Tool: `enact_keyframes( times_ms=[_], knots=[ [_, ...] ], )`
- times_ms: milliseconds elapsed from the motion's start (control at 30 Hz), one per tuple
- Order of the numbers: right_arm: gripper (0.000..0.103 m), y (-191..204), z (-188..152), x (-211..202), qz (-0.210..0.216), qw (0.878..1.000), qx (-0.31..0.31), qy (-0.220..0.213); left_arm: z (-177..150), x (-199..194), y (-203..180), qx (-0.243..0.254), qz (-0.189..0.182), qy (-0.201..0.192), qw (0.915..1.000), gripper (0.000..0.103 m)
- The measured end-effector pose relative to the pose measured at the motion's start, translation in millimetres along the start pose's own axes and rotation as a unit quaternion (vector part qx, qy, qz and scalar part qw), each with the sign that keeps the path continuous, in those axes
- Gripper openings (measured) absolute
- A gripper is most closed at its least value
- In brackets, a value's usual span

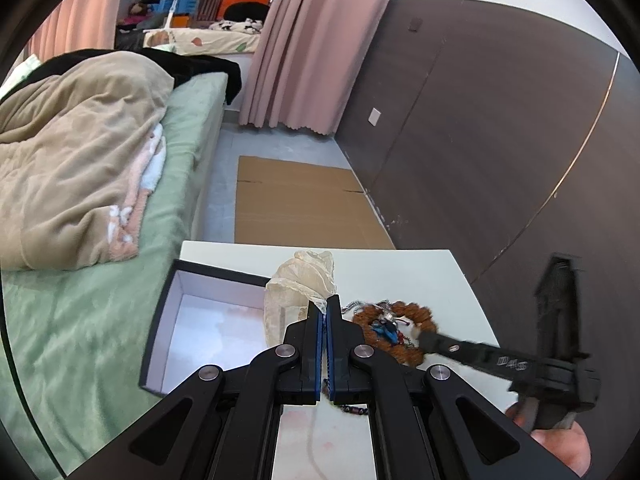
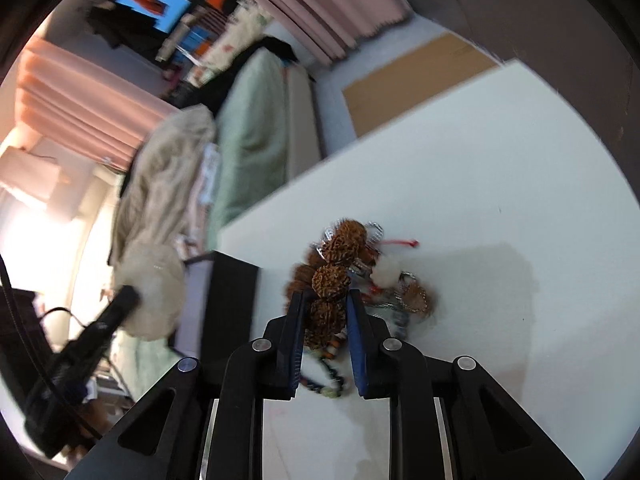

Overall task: Organize jewelry
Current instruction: 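Lift the white flower with the left gripper while the right gripper grasps the brown bead bracelet, then lower the white flower into the black box and open the left gripper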

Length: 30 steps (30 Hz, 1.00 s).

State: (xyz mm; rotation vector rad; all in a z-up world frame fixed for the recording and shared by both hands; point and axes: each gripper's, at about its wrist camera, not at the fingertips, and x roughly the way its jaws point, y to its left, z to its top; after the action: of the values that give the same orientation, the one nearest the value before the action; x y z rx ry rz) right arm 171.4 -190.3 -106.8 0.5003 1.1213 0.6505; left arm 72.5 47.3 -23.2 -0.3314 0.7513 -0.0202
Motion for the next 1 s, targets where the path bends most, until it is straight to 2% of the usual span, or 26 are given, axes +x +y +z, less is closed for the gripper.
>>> enact_keyframes(
  times_ms=[233,433,700,1000],
  knots=[
    [0.021,23,-1,-36,0.047,0.997,-0.026,-0.049,-5,-15,5,-0.002,0.003,-0.010,0.9999,0.001],
    [0.021,49,4,-51,0.050,0.995,-0.055,-0.070,-5,-23,17,-0.016,0.007,-0.017,0.9997,0.001],
    [0.021,96,21,-62,0.049,0.990,-0.102,-0.078,-2,-27,30,-0.036,0.006,-0.022,0.9991,0.001],
    [0.021,127,34,-79,0.081,0.983,-0.120,-0.110,4,-29,41,-0.071,-0.017,-0.032,0.9968,0.003]
  ],
)
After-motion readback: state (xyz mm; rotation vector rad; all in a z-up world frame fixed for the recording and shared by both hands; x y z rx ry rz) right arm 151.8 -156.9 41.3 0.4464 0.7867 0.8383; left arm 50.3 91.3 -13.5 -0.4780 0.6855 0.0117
